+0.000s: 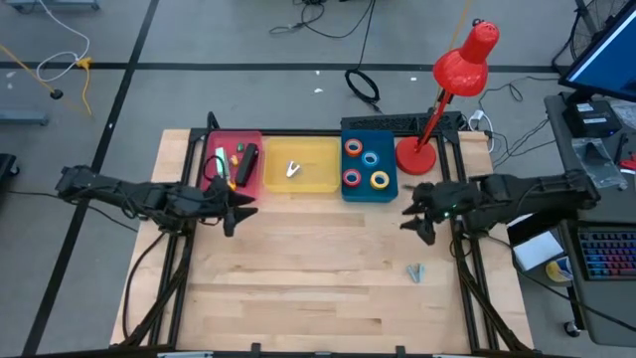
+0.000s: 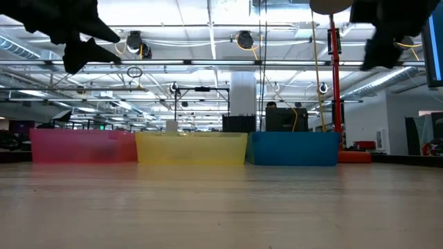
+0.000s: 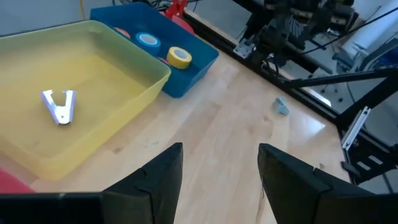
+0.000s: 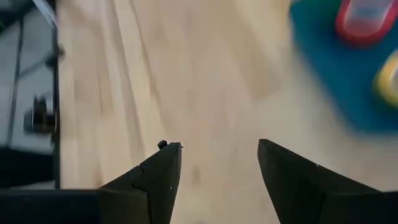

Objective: Pick and place Stapler, Stapler remover, tape
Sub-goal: Put the light blue stapler remover into the yellow bin

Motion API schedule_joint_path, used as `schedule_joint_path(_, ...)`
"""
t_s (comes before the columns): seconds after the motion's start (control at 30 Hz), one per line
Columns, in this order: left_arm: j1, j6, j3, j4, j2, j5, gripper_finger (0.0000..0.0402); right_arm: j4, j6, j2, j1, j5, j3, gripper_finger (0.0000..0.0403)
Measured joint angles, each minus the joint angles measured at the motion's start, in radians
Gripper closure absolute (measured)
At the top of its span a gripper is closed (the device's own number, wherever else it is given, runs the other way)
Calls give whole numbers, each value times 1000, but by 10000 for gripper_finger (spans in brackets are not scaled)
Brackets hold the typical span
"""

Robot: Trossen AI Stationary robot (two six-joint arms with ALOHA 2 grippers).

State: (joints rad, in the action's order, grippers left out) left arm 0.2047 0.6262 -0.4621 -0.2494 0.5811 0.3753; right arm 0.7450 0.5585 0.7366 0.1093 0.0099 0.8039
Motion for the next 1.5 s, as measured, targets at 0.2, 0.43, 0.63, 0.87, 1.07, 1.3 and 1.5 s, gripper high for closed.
schedule_joint_path(0.2,0,1,41,-8,-60,0,194,141,248,111,97,-116,11,197)
schedule_joint_path(0.43,0,5,43,-39,-60,0,194,216,668,214,211,-121,11,197)
schedule_joint_path(0.63,0,1,43,-40,-60,0,194,178,939,285,299,-146,11,197)
schedule_joint_path(0.87,0,-2,43,-43,-60,1,194,86,1068,401,399,-145,11,197)
schedule_joint_path(1.07,0,-3,43,-48,-59,1,194,88,1078,497,425,-141,10,197)
schedule_joint_path(1.3,0,-11,43,-46,-59,1,194,41,1063,582,424,-140,10,197)
schedule_joint_path(1.5,0,-18,43,-46,-59,1,194,13,1053,649,423,-111,10,197)
